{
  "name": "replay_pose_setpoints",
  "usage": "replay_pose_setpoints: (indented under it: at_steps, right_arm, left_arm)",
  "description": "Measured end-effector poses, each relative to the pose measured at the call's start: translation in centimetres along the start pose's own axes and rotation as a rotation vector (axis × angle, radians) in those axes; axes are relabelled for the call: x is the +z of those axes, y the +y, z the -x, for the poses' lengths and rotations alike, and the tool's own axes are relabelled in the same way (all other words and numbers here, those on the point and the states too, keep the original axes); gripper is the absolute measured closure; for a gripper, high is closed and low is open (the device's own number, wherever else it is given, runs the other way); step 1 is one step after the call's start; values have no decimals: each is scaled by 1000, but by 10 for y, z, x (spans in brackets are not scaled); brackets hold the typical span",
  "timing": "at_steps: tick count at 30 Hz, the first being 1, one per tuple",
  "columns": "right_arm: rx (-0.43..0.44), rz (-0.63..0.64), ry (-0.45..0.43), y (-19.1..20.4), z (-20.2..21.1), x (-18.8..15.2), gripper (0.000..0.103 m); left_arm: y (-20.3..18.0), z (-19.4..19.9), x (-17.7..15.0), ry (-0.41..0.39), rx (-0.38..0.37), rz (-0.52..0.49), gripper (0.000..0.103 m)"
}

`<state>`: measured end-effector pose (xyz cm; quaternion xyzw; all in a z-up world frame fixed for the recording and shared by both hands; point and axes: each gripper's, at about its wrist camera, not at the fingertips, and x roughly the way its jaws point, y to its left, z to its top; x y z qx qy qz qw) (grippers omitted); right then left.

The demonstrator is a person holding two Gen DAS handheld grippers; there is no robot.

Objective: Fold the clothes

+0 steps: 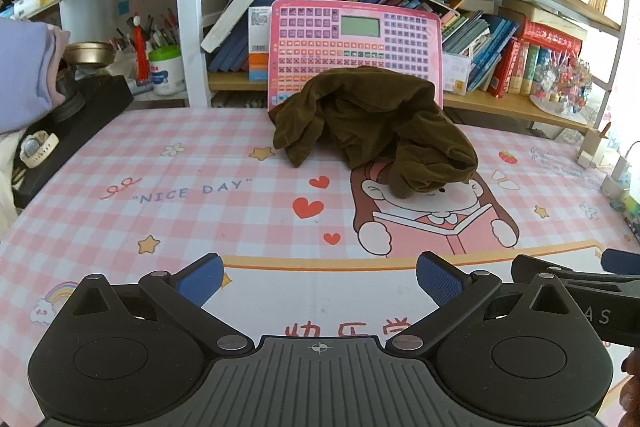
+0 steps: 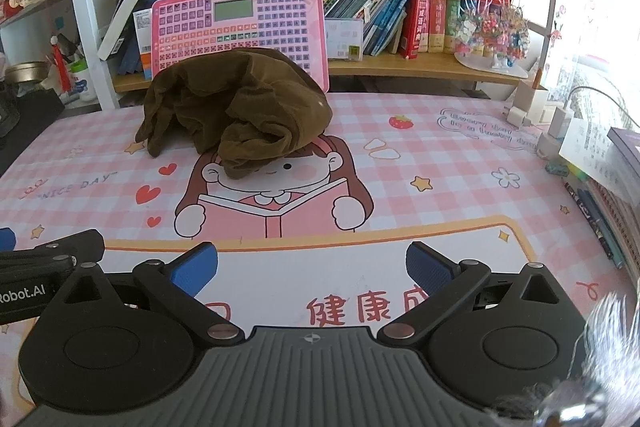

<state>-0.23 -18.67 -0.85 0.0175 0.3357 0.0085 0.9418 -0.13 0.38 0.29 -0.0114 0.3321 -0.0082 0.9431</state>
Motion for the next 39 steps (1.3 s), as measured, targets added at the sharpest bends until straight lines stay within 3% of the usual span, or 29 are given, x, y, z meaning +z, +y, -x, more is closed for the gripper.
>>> replay_pose_setpoints:
  at_steps: [28, 39]
  right_arm:
    - [-32, -40, 26, 11, 14, -24, 1]
    - [-56, -29, 39, -11, 11, -25, 1]
  left_arm:
    - [16, 3, -16, 55, -108, 2, 0]
    - [-5, -11, -16, 87, -107, 29, 0]
